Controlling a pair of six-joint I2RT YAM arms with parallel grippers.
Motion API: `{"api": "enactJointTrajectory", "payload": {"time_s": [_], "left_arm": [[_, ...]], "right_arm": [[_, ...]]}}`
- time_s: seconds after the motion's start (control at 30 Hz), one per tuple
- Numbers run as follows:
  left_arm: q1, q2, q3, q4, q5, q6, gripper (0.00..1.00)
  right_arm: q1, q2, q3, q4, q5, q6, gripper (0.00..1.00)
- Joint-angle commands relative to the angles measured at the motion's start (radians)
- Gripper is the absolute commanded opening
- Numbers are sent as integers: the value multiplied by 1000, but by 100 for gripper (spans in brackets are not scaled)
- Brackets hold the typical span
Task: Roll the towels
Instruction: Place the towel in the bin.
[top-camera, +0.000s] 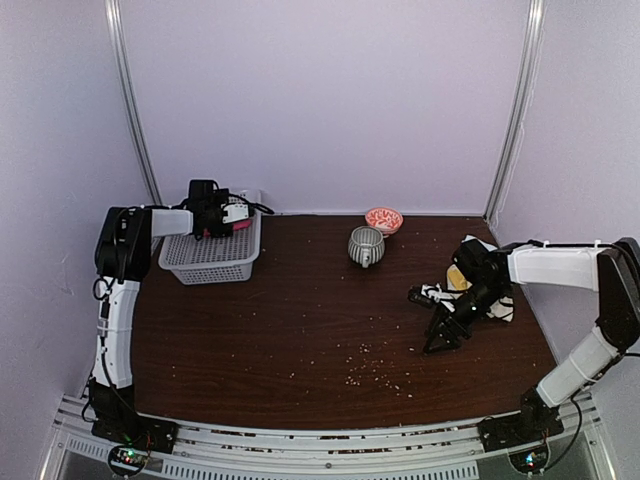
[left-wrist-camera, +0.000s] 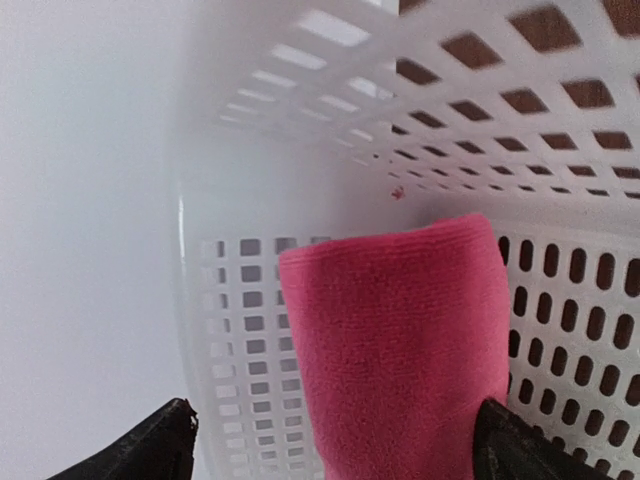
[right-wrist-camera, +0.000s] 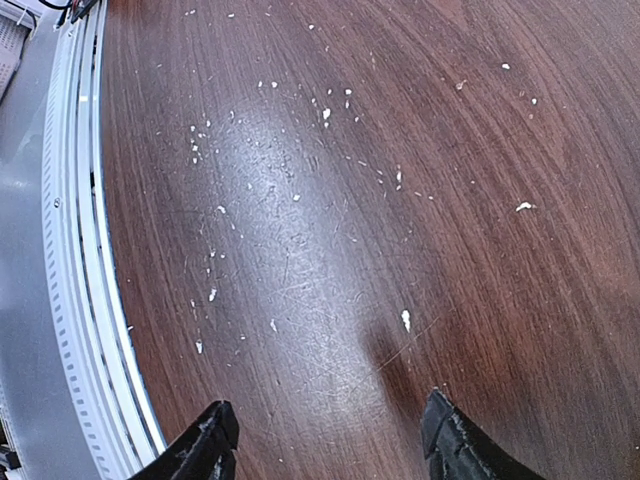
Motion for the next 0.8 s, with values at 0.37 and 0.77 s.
{"api": "enactJointTrajectory", "payload": {"time_s": [0.37,0.77], "left_arm": [[1,-11,-17,-12,12,38,98],[-10,-93,-49,-116,60,-15,98]], "right_arm": [[-6,3,26,-26,-6,-18,65],[-6,-12,36,-52,-24,-39,66]]}}
